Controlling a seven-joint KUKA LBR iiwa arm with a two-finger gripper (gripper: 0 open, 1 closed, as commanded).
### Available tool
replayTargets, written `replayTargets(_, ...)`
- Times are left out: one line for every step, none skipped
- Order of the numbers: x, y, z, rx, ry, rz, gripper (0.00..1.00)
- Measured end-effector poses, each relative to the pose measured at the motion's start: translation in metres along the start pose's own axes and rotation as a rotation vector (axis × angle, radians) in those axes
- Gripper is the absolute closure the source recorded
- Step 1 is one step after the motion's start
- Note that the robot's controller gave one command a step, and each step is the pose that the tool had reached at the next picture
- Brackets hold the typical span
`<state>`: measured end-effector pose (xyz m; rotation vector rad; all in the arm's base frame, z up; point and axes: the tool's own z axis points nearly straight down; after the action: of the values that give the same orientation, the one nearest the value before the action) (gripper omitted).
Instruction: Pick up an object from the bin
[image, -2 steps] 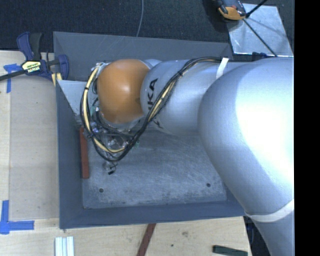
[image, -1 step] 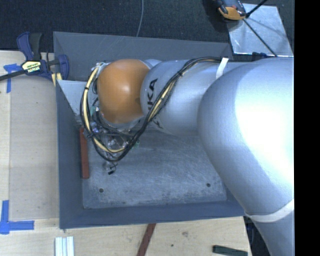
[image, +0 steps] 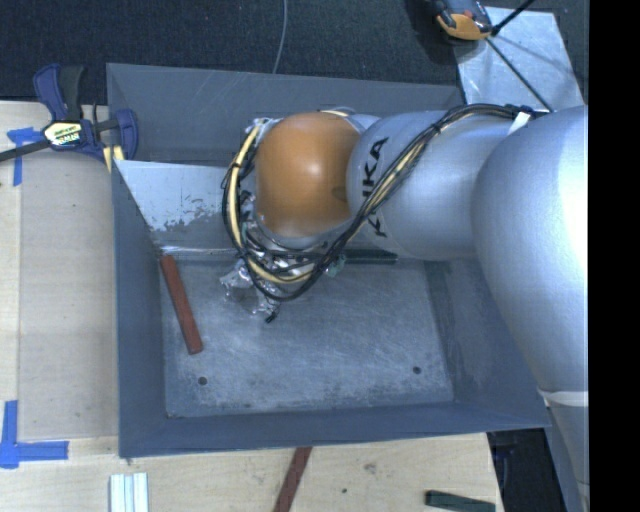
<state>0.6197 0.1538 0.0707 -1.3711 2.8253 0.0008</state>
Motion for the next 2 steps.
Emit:
replayTargets(0.0, 0.0, 0.0, 0.0, 0.0, 0.001, 1.0)
replayTargets(0.002, 0.004, -0.054, -0.003, 0.003, -0.007, 1.0)
